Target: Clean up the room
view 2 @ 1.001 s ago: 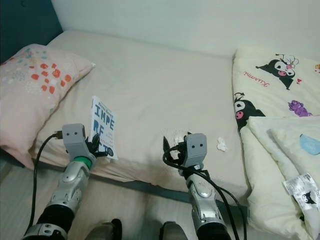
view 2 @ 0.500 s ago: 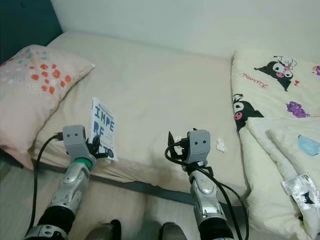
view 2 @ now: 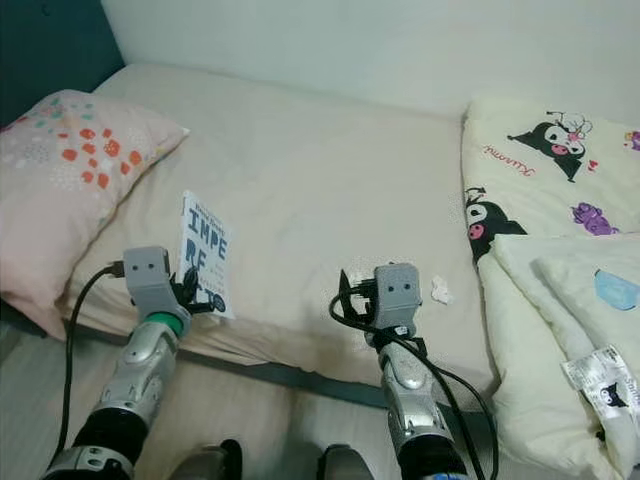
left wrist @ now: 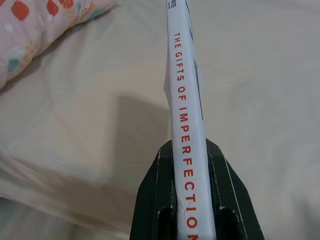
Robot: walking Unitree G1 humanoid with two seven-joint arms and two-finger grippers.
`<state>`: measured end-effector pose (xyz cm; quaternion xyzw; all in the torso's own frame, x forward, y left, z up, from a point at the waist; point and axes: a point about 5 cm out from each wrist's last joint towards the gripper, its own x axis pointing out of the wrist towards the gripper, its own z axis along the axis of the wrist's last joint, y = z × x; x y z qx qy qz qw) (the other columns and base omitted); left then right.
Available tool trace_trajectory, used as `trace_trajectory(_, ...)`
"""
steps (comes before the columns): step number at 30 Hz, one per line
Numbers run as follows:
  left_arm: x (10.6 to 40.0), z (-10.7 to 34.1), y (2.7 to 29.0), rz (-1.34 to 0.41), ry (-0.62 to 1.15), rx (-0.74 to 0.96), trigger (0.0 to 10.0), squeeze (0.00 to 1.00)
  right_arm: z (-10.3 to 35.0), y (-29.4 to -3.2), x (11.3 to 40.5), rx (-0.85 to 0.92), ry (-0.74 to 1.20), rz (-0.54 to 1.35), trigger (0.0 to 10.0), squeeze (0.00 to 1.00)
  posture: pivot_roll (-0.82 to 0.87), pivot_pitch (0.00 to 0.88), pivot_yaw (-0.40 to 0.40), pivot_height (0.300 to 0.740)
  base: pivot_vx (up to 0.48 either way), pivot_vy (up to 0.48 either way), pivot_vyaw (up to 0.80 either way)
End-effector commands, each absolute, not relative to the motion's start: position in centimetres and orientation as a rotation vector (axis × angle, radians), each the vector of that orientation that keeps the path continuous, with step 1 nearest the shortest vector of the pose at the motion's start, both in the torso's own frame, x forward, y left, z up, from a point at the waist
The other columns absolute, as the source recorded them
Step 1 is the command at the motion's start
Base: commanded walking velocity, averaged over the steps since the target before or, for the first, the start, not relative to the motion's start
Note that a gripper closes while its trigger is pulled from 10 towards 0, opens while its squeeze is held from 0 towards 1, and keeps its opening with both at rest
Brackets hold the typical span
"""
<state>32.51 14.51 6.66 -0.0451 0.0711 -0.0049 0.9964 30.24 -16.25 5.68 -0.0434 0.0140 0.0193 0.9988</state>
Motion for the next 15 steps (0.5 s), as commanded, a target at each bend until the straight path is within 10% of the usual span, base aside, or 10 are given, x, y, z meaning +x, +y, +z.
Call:
trace_trajectory(1, 32.34, 6.48, 14.34, -0.030, 0.140, -0.055, 10.0, 0.00, 4.78, -16.64, 29.86, -0.104, 0.076, 0.020, 10.0, 0.00, -0.02, 0.060, 0.036, 0.740, 0.000, 0.000, 0.00)
trace_trajectory(15, 32.11, 6.20, 14.54, -0.051, 0.143, -0.017, 10.0, 0.00, 4.86, -16.69, 29.75, -0.102, 0.062, 0.021, 10.0, 0.00, -0.03, 0.065, 0.041, 0.740, 0.000, 0.000, 0.00)
